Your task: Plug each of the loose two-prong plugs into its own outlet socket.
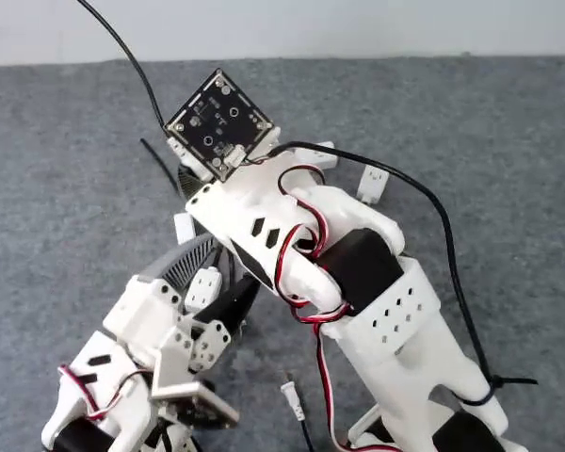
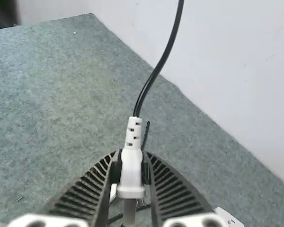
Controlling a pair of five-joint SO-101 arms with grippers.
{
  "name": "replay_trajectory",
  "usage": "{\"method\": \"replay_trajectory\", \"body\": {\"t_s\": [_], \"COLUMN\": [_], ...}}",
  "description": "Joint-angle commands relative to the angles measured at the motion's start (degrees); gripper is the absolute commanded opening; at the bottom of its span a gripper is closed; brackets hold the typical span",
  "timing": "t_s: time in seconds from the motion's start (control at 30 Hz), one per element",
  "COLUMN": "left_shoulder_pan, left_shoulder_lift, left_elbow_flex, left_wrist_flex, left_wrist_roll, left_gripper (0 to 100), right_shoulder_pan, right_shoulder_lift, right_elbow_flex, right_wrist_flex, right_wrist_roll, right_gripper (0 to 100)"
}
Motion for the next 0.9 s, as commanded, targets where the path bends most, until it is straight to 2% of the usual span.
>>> {"method": "replay_trajectory", "body": {"t_s": [0.0,0.2,0.53,0.87], "left_shoulder_pan": [0.70,0.44,0.79,0.70], "left_shoulder_lift": [-0.88,-0.97,-0.97,-0.97], "left_elbow_flex": [-4.00,-3.47,-4.44,-4.00], "left_wrist_flex": [-2.37,-2.11,-3.16,-2.99], "left_wrist_roll": [-4.48,-7.65,-7.74,-7.74], "left_gripper": [24,24,24,24], "right_shoulder_pan": [-3.21,-4.53,-5.49,-6.81], "right_shoulder_lift": [-2.42,-2.42,-2.51,-2.68], "right_elbow_flex": [-3.34,-5.27,-13.36,-16.62], "right_wrist_flex": [0.22,5.85,15.87,17.27], "right_wrist_roll": [0.70,0.70,0.79,3.87], "right_gripper": [0.8,0.8,0.8,0.8]}}
